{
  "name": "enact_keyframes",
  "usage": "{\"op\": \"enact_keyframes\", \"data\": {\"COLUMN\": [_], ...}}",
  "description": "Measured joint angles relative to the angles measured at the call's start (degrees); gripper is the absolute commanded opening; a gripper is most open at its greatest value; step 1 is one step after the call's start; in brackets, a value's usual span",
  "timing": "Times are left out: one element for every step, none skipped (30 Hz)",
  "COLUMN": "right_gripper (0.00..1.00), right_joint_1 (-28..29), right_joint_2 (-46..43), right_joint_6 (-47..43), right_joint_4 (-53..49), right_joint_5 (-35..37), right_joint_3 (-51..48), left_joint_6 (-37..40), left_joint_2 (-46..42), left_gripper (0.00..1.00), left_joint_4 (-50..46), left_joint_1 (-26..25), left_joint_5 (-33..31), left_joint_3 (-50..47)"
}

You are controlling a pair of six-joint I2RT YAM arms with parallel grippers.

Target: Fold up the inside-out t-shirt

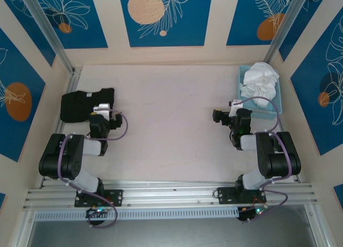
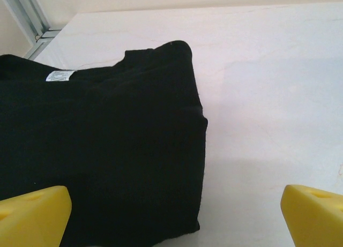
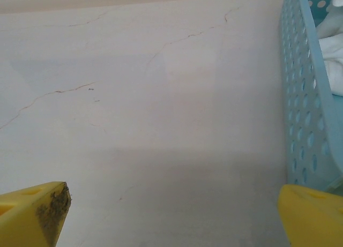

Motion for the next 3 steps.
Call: {"op": "enact_keyframes", "data": {"right_gripper": [0.99,0.99,0.99], "right_joint_1": [0.0,0.0,0.0], "right_joint_2": [0.0,0.0,0.0], "right_joint_6": [0.0,0.0,0.0], "right_joint_4": [-0.02,0.0,0.0], "right_joint_5": [0.0,0.0,0.0], "right_joint_3": [0.0,0.0,0.0], "left_joint_6": [0.0,0.02,0.11], "left_joint_2": [0.0,0.0,0.0], "left_gripper": [1.0,1.0,1.0], "left_joint_4": [-0.02,0.0,-0.02], "left_joint_1": [0.0,0.0,0.0], "left_joint_5": [0.02,0.07,0.07], "left_joint_3": [0.0,0.0,0.02]}}
